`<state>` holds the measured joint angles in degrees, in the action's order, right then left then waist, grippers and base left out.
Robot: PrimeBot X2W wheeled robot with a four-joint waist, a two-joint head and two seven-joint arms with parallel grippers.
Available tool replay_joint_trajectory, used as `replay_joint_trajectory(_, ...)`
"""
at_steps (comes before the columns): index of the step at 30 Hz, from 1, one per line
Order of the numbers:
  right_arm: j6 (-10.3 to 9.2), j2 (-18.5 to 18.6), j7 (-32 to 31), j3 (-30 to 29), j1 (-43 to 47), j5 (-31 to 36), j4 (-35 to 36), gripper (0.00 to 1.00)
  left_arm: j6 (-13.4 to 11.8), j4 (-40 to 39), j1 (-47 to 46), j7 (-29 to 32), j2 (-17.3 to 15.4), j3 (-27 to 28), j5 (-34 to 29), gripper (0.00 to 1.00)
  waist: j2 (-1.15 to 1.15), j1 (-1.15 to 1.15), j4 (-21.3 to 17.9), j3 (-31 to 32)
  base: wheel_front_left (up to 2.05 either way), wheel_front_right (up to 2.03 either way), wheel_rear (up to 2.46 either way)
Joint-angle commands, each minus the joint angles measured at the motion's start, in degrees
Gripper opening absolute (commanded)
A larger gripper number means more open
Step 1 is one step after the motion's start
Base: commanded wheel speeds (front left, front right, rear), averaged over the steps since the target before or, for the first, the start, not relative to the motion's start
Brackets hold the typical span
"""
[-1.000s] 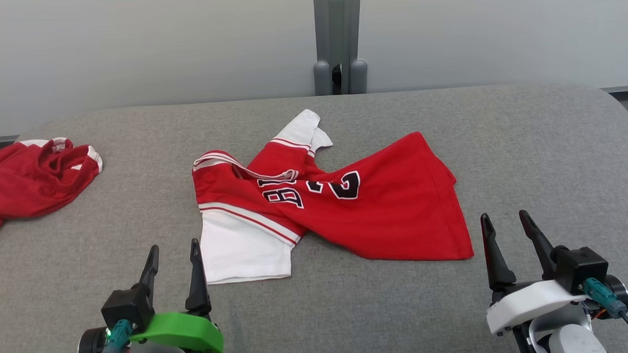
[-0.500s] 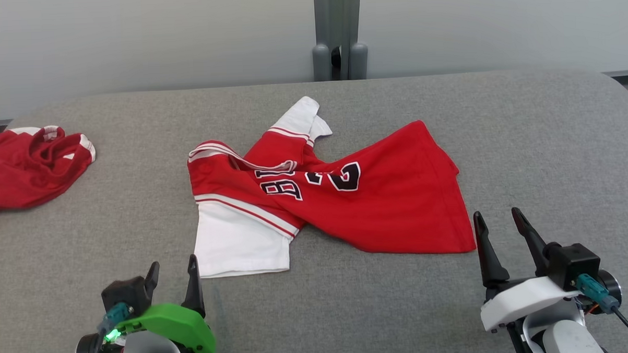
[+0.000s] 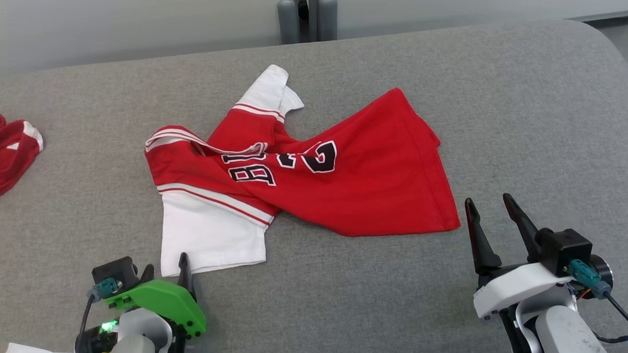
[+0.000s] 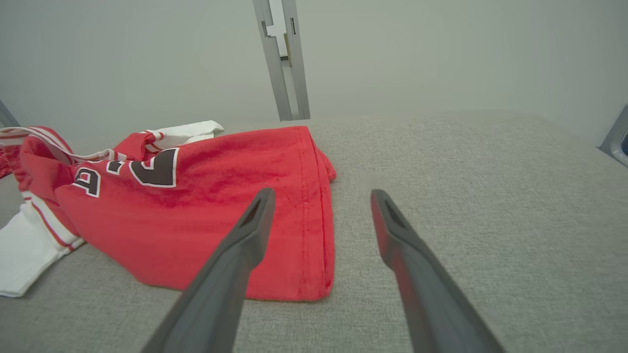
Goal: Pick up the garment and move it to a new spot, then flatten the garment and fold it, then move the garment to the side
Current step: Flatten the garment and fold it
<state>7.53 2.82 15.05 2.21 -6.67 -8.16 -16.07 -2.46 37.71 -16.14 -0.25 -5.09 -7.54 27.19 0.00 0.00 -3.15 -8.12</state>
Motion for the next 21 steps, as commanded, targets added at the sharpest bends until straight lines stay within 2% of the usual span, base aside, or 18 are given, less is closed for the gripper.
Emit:
replay_joint_trajectory(1, -0.08, 0.12, 0.19, -0.12, -0.75, -0.08, -0.13, 1.00, 0.29, 0.76, -1.14, -0.42, -0.51, -0.09, -0.28, 1.00, 0.00, 0.00, -1.22, -1.25, 0.00, 0.00, 0.00)
replay_joint_trajectory(5, -0.08, 0.13, 0.19, -0.31, -0.74, 0.30, -0.52, 1.00, 0.60, 2.68, -1.92, -0.83, -0.20, -0.85, -0.51, 1.00, 0.00, 0.00, -1.29, -1.46, 0.00, 0.00, 0.00)
replay_joint_trajectory(7, -0.08, 0.13, 0.18, -0.27, -0.76, 0.33, -1.51, 1.00, 0.65, 3.04, -2.25, -0.99, 0.00, -1.28, -0.70, 0.43, 0.00, 0.00, -1.08, -1.38, 0.00, 0.00, 0.00)
replay_joint_trajectory(8, -0.08, 0.13, 0.18, -0.23, -0.86, 0.29, -2.39, 1.00, 0.73, 3.15, -2.36, -0.94, 0.11, -1.56, -0.82, 0.25, 0.00, 0.00, -0.90, -1.31, 0.00, 0.00, 0.00)
replay_joint_trajectory(9, -0.08, 0.13, 0.16, -0.14, -1.01, 0.17, -3.30, 1.00, 0.82, 3.16, -2.40, -1.02, 0.17, -1.79, -0.95, 0.01, 0.00, 0.00, -0.75, -1.25, 0.00, 0.00, 0.00)
replay_joint_trajectory(15, -0.08, 0.14, -2.78, 0.20, -5.25, -2.17, -11.19, 1.00, 0.81, 1.74, -2.02, -2.27, 0.11, -2.83, -1.35, 0.00, 0.00, 0.00, 0.57, -0.85, 0.00, 0.00, 0.00)
replay_joint_trajectory(21, -0.08, 0.11, -4.55, -0.98, -11.29, -1.32, -20.62, 1.00, 0.47, -1.27, -0.95, -3.06, 0.64, -4.03, -1.23, 0.00, 0.00, 0.00, 2.69, -0.79, 0.00, 0.00, 0.00)
